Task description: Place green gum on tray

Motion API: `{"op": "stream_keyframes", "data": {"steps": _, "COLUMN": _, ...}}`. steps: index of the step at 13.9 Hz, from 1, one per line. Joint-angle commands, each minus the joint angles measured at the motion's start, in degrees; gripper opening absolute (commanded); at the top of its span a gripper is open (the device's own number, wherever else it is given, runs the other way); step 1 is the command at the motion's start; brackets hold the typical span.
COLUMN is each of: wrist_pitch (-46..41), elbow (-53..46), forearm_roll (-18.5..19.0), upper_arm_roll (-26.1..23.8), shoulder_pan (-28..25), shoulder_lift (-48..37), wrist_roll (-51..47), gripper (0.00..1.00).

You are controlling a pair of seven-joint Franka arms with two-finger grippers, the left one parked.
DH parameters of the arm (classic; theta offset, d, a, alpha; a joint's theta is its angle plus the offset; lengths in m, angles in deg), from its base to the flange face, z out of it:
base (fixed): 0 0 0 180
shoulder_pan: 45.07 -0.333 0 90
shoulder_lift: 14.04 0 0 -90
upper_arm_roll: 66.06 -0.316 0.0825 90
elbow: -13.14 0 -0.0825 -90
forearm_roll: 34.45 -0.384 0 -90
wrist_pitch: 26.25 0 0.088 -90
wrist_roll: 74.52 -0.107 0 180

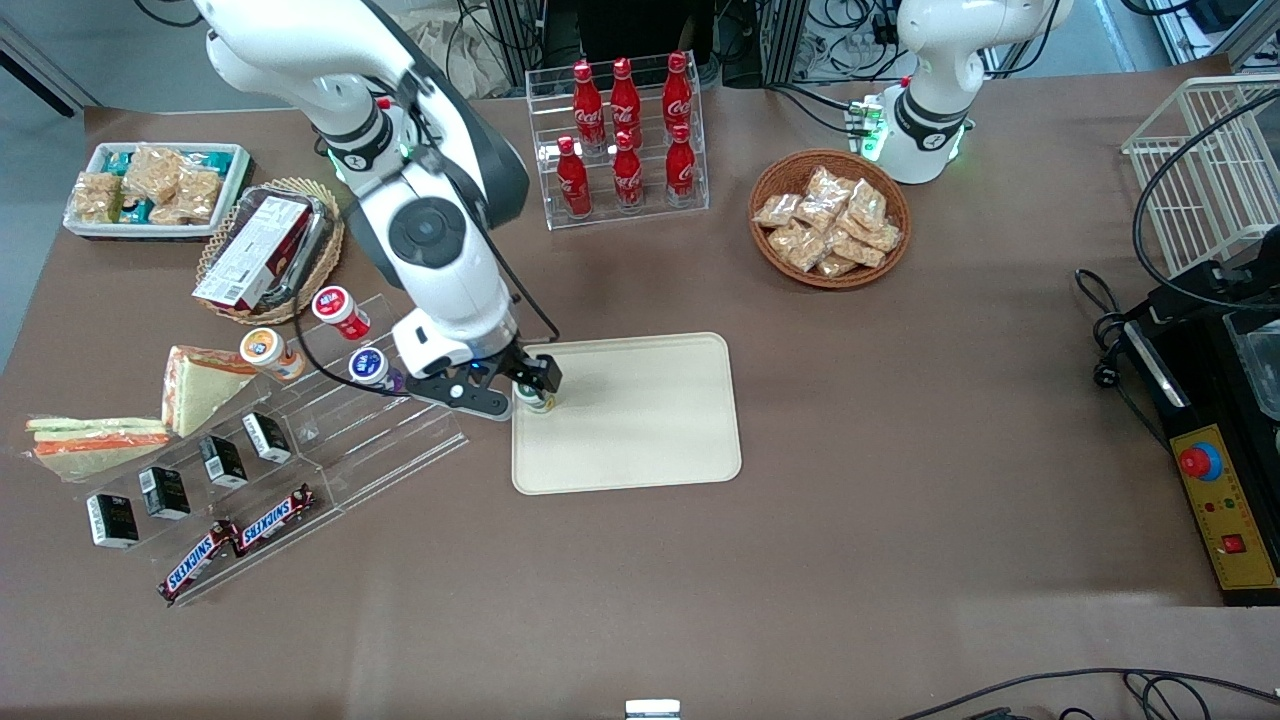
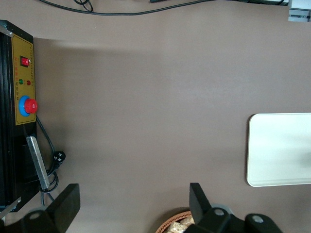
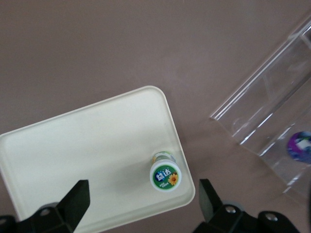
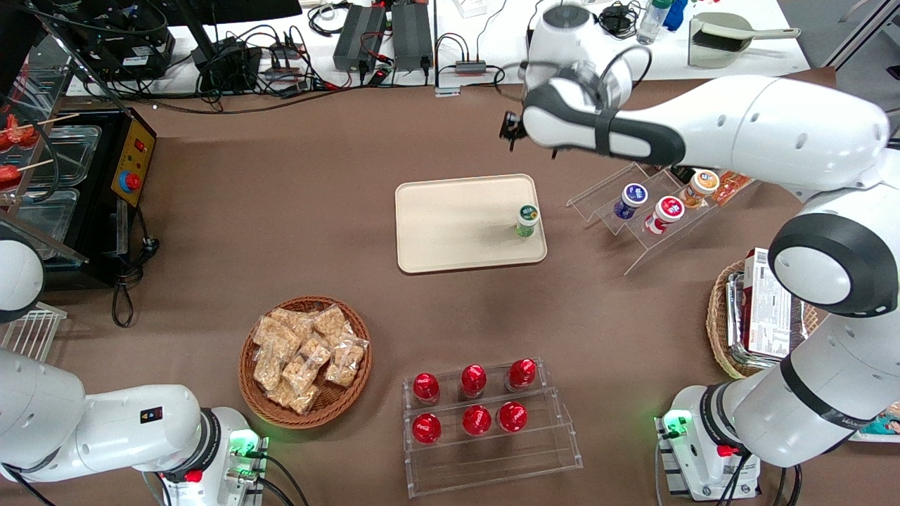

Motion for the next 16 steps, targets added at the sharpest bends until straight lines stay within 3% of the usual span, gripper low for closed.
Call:
{"op": "stream_keyframes", "data": {"steps": 1, "wrist_pitch": -10.5, "elbow": -10.6, "forearm_roll": 2.8, "upper_arm_roll": -0.1, "shoulder_pan": 2.3, "shoulder_lift": 1.0, "wrist_roll": 5.3, "gripper": 1.00}}
{"op": "stream_keyframes", "data": {"steps": 6, "wrist_pitch": -11.9, "elbow": -11.0, "forearm_roll": 2.4, "upper_arm_roll": -0.6, "shoulder_pan": 12.4, "shoulder_lift": -5.6, "wrist_roll": 23.6, "gripper": 1.00}}
{"op": "stream_keyframes", "data": {"steps": 8, "wrist_pitch": -14.3, "elbow": -11.0, "forearm_roll": -0.9, "upper_arm_roll": 0.0, "shoulder_pan": 17.3, "shoulder_lift": -7.4, "wrist_roll": 31.0, "gripper": 1.00}}
{"op": "stream_keyframes", "data": {"steps": 14, "wrist_pitch": -20.4, "elbow": -10.8, "forearm_roll": -8.6, "upper_arm_roll": 15.1, "shoulder_pan": 18.8, "shoulder_lift": -9.0, "wrist_roll": 46.7, "gripper": 1.00}}
{"op": "stream_keyframes", "data": {"steps": 16, "wrist_pitch": -22.0, "elbow": -10.9, "forearm_roll": -9.0, "upper_arm_roll": 15.5, "shoulder_pan": 20.1, "shoulder_lift": -9.7, "wrist_roll": 46.8, "gripper": 1.00}}
